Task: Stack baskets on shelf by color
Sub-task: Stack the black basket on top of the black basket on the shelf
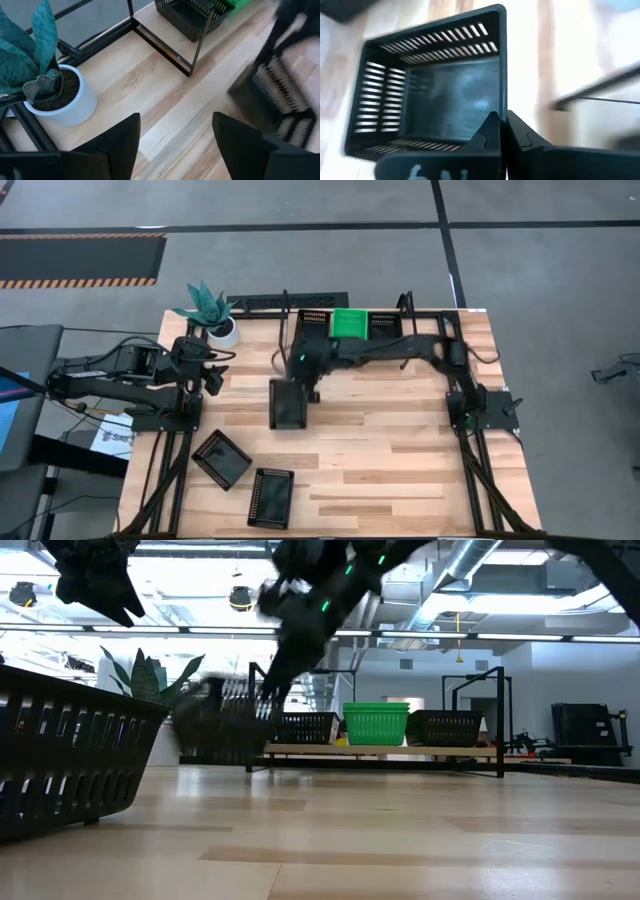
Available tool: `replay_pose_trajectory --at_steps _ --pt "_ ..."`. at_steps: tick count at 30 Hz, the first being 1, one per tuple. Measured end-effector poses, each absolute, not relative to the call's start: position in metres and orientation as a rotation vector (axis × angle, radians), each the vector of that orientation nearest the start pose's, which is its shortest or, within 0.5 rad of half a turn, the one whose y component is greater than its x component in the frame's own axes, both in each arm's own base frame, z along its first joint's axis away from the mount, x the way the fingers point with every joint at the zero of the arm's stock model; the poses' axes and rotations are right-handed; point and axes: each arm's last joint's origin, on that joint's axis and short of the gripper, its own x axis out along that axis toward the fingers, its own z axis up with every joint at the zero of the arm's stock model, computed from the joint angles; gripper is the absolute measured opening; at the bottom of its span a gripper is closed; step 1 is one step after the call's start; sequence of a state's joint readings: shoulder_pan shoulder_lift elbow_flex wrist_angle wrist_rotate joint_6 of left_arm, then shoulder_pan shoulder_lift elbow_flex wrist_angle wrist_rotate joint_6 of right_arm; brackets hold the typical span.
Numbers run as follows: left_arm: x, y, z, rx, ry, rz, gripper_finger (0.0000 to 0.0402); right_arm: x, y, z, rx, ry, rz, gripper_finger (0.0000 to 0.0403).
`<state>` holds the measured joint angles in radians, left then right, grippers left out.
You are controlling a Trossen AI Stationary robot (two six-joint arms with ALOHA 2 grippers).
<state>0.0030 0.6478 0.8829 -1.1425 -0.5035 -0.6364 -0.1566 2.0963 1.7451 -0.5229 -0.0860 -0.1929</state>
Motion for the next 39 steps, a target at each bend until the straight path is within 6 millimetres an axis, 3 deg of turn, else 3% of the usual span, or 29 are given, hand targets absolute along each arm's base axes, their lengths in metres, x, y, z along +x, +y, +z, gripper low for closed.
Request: replay_pose_trajectory --at_steps 8,10,13,17,26,30,39 --pt "0.091 0.014 0.305 -0.351 0.699 0.733 0.0236 0.386 -0.117 0.349 -0.153 0.673 -0.137 0.0006" --pt "0.091 0.014 0.305 -0.35 0.699 0.734 0.0236 0.366 -0.137 0.37 -0.162 0.623 -0.204 0.0004" --pt "0.091 0.014 0.305 -0.35 0.698 0.735 0.0236 0.341 -0.168 0.385 -0.147 0.577 -0.3 0.0006" --pt "0.091 0.014 0.305 -0.345 0.7 0.734 0.0236 0.322 -0.206 0.382 -0.082 0.564 -0.292 0.0009" --pt "0.091 0.014 0.305 -0.337 0.703 0.731 0.0236 0.336 -0.265 0.326 0.011 0.582 -0.16 0.0012" --pt "0.091 0.014 0.305 -0.327 0.707 0.726 0.0236 0.345 -0.278 0.303 0.062 0.605 -0.101 0.0011" --pt "0.091 0.014 0.305 -0.326 0.707 0.726 0.0236 0.351 -0.288 0.293 0.042 0.645 -0.067 0.0015"
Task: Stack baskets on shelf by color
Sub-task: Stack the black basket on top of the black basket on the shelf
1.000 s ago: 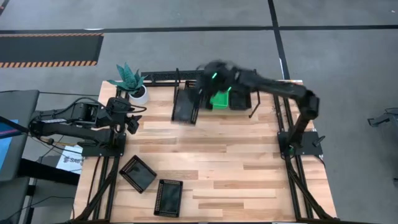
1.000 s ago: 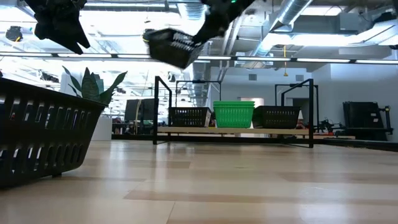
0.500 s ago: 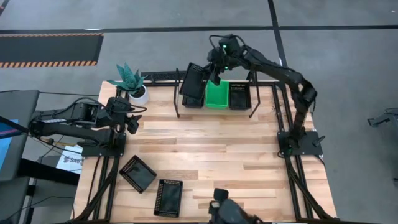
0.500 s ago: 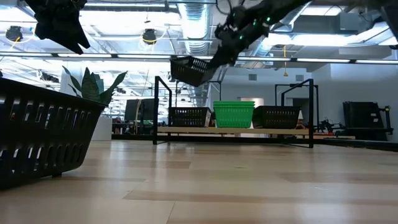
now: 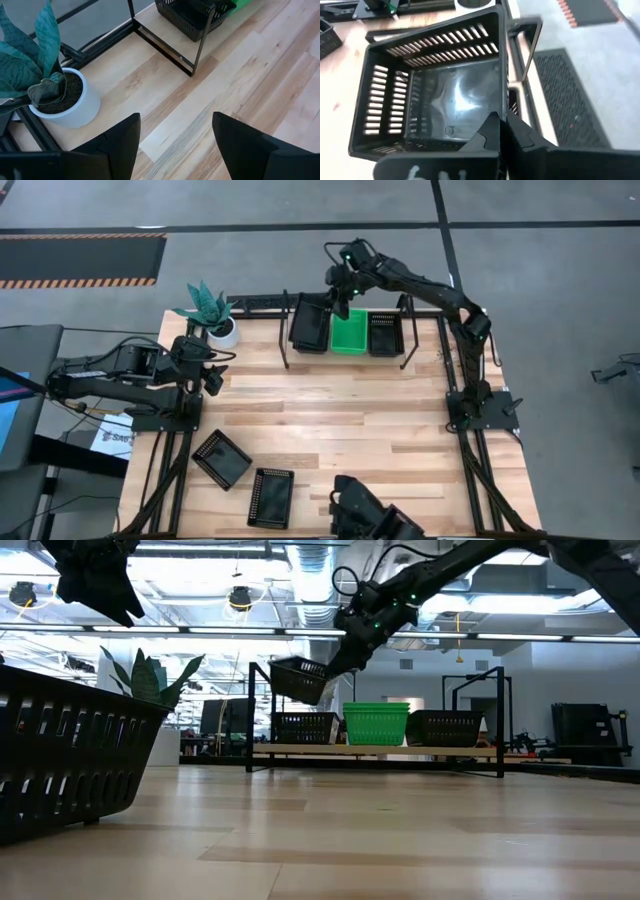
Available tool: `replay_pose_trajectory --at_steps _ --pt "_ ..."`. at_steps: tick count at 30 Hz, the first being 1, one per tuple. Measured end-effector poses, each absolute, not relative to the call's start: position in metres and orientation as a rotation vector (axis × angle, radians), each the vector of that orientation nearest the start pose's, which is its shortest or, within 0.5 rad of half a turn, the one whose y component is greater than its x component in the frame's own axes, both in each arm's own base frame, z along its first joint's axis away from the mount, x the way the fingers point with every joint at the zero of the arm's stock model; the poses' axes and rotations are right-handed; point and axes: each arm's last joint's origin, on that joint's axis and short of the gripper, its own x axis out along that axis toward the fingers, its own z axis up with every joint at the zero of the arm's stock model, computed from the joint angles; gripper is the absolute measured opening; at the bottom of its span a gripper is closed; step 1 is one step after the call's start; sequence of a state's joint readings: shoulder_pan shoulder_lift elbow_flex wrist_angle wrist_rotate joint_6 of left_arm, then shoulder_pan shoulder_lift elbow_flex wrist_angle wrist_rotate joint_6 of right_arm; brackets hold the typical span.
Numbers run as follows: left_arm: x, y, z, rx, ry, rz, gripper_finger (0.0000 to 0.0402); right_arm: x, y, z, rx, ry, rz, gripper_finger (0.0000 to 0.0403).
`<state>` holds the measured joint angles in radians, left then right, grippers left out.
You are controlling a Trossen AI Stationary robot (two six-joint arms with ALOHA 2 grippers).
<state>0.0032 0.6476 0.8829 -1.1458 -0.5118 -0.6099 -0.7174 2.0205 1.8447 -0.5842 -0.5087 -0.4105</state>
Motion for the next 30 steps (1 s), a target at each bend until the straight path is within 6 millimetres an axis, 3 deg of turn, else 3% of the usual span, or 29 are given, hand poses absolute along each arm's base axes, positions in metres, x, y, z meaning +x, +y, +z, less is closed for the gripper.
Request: replay_pose_trajectory --at_steps 8,22,30 --pt "0.0907 0.0145 0.3048 -0.315 0.711 0.722 0.0236 0.3438 -0.2882 0.2902 0.04 0.705 -0.055 0.0018" --pt "0.0906 0.0149 0.305 -0.306 0.705 0.736 0.0236 0.3489 -0.2817 0.2896 -0.012 0.714 -0.028 0.0025" --pt "0.0905 0.0149 0.305 -0.305 0.705 0.737 0.0236 0.3513 -0.2819 0.2903 -0.052 0.73 -0.083 0.0051"
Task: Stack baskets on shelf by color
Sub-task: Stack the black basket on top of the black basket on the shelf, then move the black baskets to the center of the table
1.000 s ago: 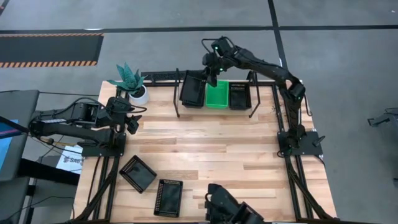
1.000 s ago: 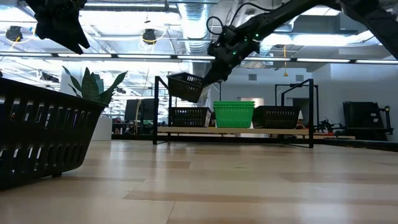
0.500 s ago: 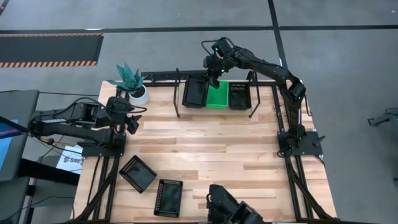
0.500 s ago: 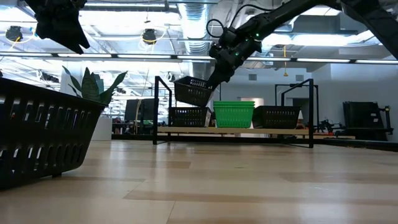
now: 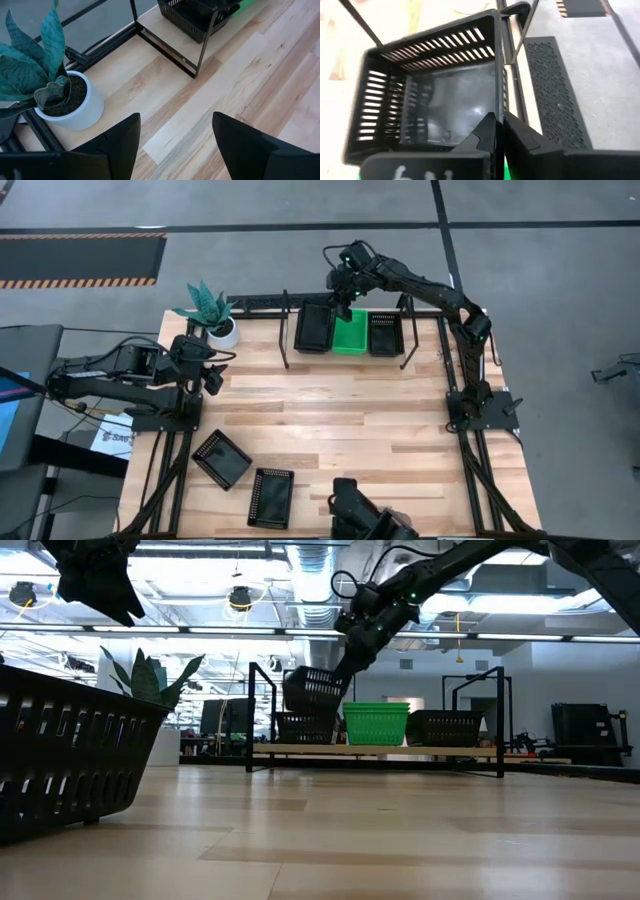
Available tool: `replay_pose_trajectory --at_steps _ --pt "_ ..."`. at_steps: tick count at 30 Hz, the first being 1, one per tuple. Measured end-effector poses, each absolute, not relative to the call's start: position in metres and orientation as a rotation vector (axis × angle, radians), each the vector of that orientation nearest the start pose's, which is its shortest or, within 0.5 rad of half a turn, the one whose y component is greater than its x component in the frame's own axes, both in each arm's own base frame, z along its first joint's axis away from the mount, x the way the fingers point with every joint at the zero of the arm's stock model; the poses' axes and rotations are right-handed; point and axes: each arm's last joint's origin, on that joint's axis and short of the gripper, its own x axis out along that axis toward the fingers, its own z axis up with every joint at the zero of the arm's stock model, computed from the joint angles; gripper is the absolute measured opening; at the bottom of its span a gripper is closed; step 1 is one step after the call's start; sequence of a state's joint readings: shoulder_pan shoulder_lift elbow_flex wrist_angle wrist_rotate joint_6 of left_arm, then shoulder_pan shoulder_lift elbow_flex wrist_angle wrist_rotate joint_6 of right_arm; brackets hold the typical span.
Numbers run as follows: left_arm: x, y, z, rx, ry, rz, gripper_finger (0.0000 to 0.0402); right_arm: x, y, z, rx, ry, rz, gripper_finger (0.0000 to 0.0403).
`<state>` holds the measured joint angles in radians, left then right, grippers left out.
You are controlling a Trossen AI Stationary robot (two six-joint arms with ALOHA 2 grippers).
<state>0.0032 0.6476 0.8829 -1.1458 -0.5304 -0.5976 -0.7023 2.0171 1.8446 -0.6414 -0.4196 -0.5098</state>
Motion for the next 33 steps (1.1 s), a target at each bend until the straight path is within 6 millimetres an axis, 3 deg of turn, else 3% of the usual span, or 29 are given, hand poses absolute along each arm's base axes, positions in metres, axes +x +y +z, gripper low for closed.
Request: replay_pose_trajectory --at_steps 13,16,20,27,33 --pt "0.091 0.015 0.305 -0.296 0.708 0.734 0.0236 0.354 -0.281 0.29 -0.08 0.754 -0.145 0.0153" --pt "0.091 0.015 0.305 -0.295 0.708 0.734 0.0236 0.356 -0.283 0.293 -0.048 0.722 -0.196 0.0164" --pt "0.091 0.015 0.305 -0.296 0.709 0.733 0.0236 0.362 -0.273 0.293 0.053 0.686 -0.121 0.0163" --pt "0.088 0.013 0.301 -0.33 0.778 0.683 0.0236 0.389 -0.208 0.283 0.218 0.828 0.03 0.0155" --pt "0.085 0.011 0.297 -0.433 0.835 0.651 0.0236 0.422 -0.111 0.279 0.167 0.93 0.19 0.0149"
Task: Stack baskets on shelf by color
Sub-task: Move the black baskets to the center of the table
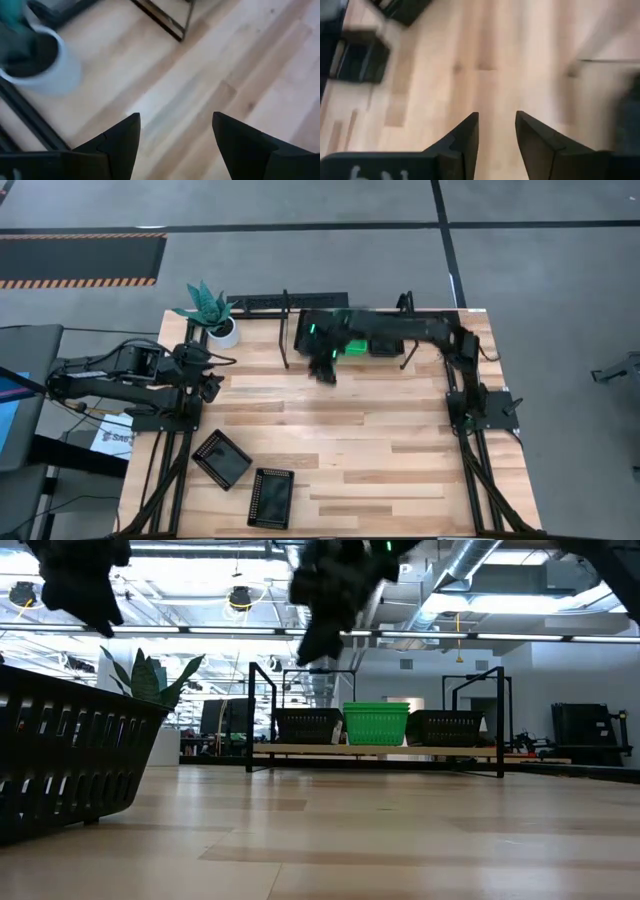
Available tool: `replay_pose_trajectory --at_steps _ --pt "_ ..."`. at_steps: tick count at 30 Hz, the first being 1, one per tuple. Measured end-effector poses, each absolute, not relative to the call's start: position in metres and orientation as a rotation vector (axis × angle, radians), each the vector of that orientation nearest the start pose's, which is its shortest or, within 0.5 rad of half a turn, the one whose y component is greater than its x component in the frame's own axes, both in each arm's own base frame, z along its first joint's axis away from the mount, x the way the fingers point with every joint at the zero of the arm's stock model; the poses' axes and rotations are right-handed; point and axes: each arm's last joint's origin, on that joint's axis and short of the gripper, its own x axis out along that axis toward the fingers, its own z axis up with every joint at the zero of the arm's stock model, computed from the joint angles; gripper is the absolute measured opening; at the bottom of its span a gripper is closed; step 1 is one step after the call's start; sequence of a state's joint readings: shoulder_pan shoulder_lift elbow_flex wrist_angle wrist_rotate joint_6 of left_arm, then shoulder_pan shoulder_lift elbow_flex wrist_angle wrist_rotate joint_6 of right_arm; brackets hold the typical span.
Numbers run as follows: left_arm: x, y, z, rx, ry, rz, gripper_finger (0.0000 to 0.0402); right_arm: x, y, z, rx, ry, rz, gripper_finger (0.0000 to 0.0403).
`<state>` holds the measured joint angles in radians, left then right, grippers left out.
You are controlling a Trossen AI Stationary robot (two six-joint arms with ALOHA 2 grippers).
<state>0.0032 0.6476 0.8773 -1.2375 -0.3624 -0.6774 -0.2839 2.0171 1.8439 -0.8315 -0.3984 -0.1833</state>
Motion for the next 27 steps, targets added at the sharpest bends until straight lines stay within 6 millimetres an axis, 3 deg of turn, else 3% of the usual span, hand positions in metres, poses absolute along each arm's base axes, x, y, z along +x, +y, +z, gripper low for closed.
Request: replay_pose_trajectory --at_steps 3,6,11,20,27 --pt "0.087 0.008 0.285 -0.518 0.896 0.608 0.0236 0.432 -0.06 0.278 0.067 0.967 0.241 0.0145" --pt "0.095 0.003 0.263 -0.621 1.013 0.543 0.0236 0.429 -0.02 0.277 0.0 1.03 0.304 0.0142" --pt "0.115 -0.014 0.234 -0.736 1.149 0.418 0.0236 0.411 0.031 0.287 0.013 1.144 0.318 0.0133" --pt "0.137 -0.062 0.24 -0.665 1.208 0.399 0.0232 0.384 0.084 0.305 -0.088 1.188 0.226 0.0122" --pt "0.135 -0.11 0.212 -0.632 1.407 0.466 0.0158 0.379 0.1 0.306 -0.14 1.182 0.179 0.012"
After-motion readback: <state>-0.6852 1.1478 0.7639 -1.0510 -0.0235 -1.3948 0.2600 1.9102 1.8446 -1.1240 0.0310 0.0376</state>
